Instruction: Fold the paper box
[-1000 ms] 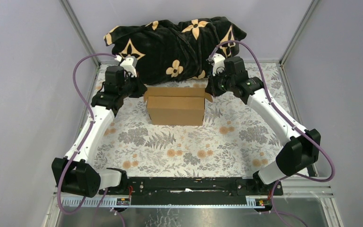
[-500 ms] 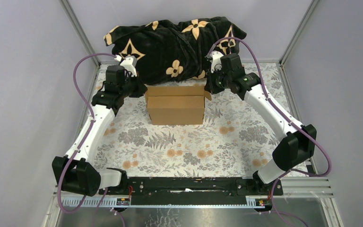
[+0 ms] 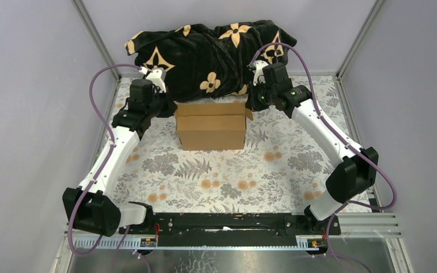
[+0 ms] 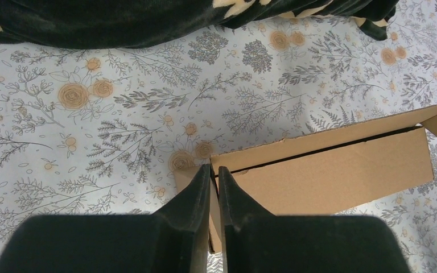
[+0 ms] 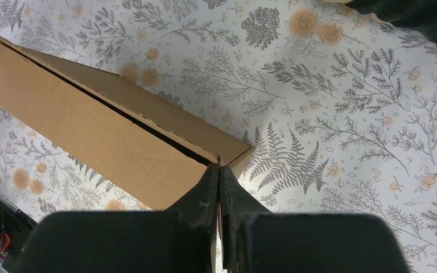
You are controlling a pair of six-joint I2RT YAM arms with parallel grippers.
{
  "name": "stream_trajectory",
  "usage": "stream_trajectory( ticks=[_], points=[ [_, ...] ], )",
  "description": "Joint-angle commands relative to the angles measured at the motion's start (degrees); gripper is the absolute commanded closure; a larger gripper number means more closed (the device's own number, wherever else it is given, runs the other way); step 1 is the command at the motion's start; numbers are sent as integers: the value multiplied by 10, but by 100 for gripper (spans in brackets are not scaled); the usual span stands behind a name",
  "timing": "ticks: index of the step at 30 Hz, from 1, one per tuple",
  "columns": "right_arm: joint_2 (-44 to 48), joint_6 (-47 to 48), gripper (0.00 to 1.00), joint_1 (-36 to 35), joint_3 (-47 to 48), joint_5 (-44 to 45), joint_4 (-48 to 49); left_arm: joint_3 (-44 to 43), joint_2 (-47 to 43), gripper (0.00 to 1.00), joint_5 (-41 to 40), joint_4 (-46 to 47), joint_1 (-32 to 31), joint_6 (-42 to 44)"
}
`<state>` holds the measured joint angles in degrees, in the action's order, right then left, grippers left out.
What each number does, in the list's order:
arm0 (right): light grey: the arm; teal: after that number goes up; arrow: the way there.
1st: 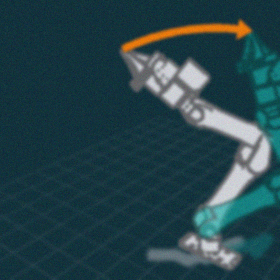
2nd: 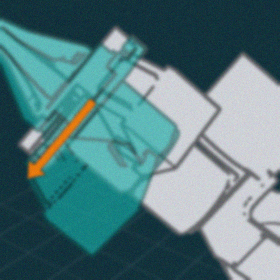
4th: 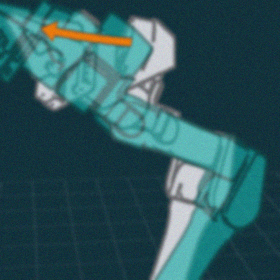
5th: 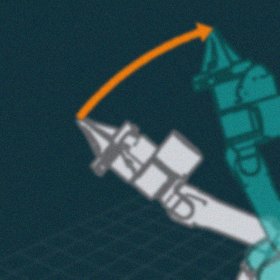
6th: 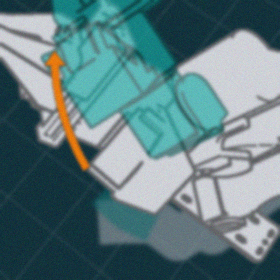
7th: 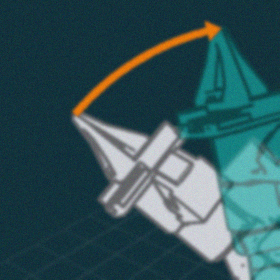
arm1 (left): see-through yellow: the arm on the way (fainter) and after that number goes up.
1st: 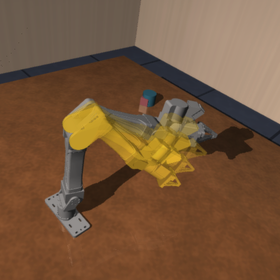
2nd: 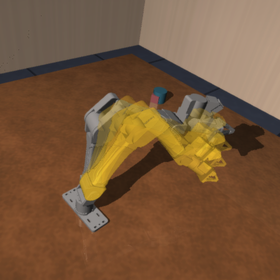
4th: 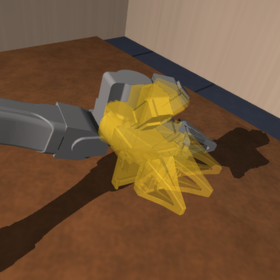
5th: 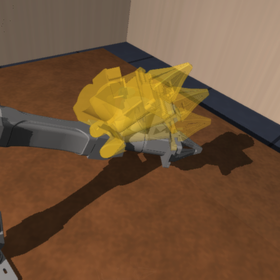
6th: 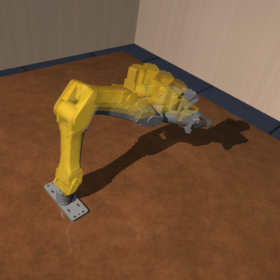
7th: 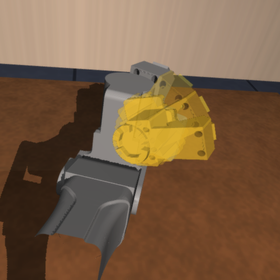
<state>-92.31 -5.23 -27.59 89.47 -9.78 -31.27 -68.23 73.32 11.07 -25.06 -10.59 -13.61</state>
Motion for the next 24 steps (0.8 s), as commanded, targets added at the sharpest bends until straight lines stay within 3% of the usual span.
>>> stream_trajectory(
  ticks=[1, 24],
  points=[
    [-20, -38, 100, -25, 33, -33, -1, 15, -4, 86, 20, -11, -15, -3],
    [-40, -181, 100, -63, 35, 40, 1, 35, -6, 87, 32, -5, -15, -5]
  ],
)
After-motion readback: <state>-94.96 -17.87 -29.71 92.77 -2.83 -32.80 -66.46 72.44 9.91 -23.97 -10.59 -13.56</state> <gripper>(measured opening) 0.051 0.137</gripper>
